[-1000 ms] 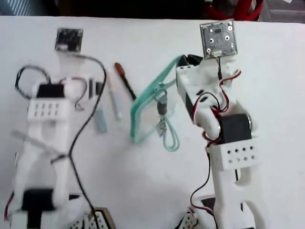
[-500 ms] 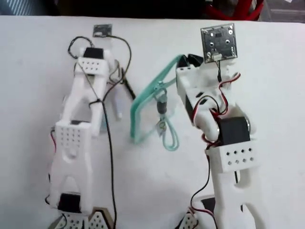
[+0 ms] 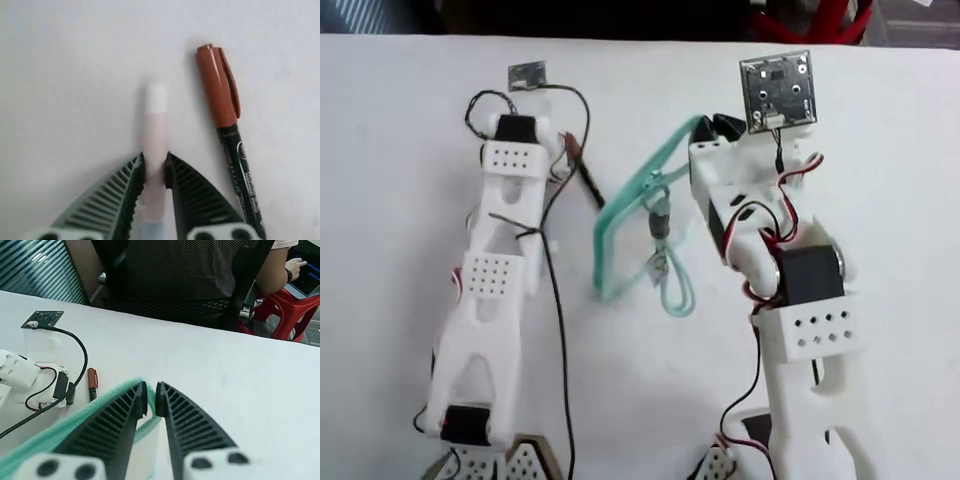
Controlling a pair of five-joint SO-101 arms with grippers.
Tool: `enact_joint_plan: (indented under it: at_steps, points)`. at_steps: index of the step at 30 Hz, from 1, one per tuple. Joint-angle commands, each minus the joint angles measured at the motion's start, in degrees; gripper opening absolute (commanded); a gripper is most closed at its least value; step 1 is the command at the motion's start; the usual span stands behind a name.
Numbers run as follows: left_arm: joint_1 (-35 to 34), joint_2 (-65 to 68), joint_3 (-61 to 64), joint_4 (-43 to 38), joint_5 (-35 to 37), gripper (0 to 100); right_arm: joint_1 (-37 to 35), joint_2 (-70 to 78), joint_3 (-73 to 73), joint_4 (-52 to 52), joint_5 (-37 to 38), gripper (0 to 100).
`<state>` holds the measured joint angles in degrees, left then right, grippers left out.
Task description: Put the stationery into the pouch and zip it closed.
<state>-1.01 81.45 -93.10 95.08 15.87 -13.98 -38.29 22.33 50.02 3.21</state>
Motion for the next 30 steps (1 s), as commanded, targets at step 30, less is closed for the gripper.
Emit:
enact_joint_plan:
  at_steps: [30]
  points:
    - [26.07,-80.66,-2.29,5.54,0.26,2,-0.48,0.48,4.13,-2.07,-0.09,3.0]
